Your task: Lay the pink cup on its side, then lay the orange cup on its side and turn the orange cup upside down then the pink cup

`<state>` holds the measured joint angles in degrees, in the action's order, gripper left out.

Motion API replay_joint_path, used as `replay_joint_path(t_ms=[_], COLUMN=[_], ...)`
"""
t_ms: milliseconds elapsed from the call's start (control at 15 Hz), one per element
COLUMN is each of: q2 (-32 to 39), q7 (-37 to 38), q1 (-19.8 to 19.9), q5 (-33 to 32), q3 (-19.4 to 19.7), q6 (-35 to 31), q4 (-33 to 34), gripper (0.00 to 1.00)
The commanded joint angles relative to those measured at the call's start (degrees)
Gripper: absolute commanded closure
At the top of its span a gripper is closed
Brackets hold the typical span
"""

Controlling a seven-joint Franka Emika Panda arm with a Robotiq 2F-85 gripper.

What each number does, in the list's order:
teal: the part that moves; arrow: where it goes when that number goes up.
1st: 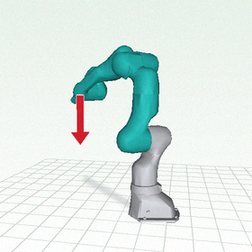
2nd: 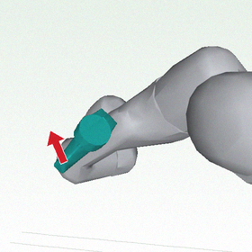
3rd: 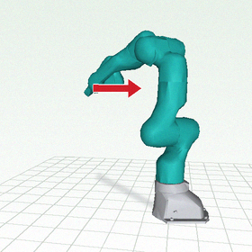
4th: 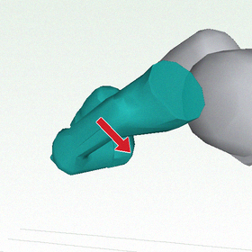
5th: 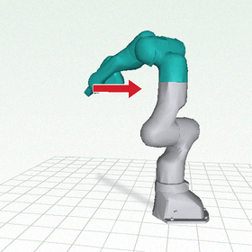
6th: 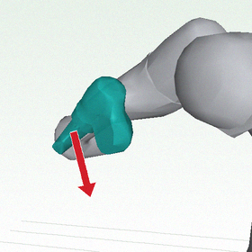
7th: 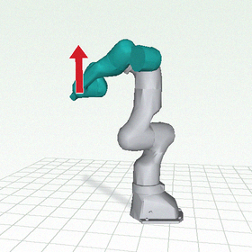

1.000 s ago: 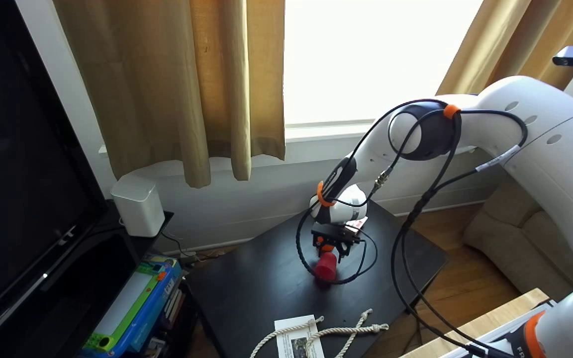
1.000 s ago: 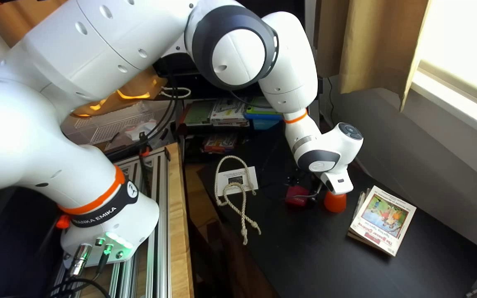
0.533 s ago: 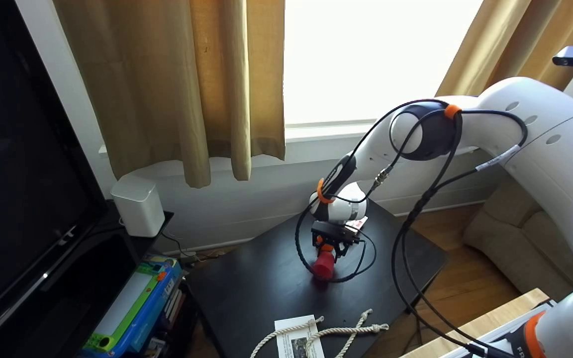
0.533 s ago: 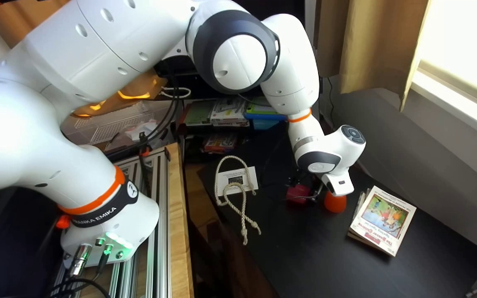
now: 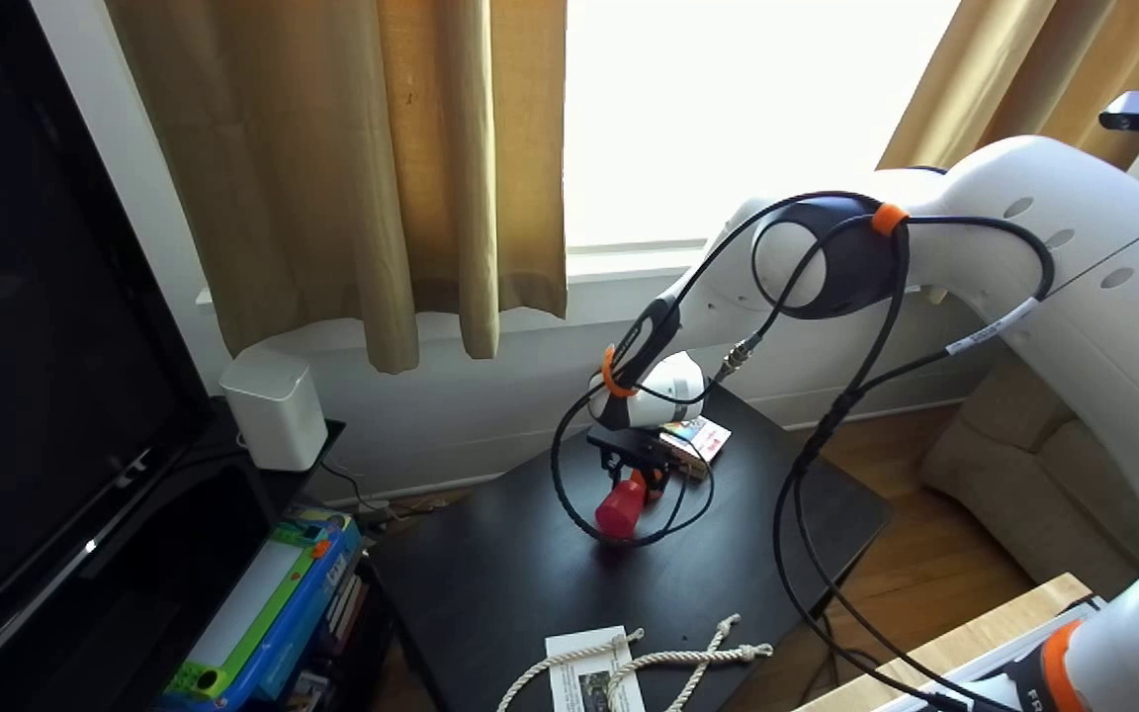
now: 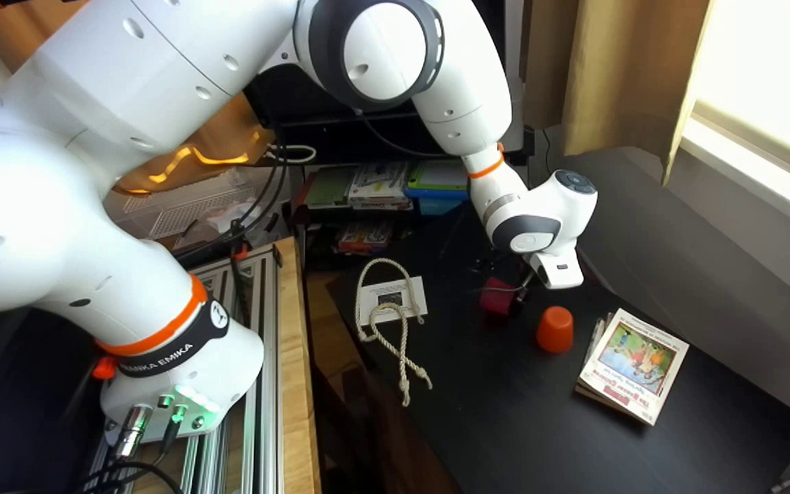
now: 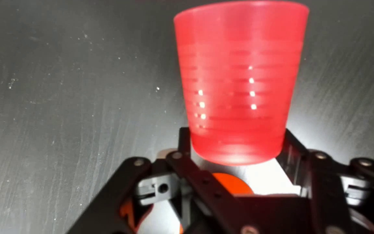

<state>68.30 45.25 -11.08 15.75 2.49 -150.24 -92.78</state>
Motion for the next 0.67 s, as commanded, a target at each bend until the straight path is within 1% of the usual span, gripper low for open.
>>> replay_joint_path(t_ms=[0, 200, 400, 600], q2=[-1.45, -0.08, 1.79, 3.52], q7=[13.27, 25.08, 36.91, 47.45], q1=[-8.66, -15.07, -20.29, -23.94], q5=[-1.22, -4.44, -8.77, -13.57], q3=[6.99, 12.44, 17.13, 20.10], q6=[0.38, 0.98, 2.45, 4.27], q4=[-0.81, 0.47, 1.69, 2.87], gripper=[0.60, 0.60, 0.60, 0.60])
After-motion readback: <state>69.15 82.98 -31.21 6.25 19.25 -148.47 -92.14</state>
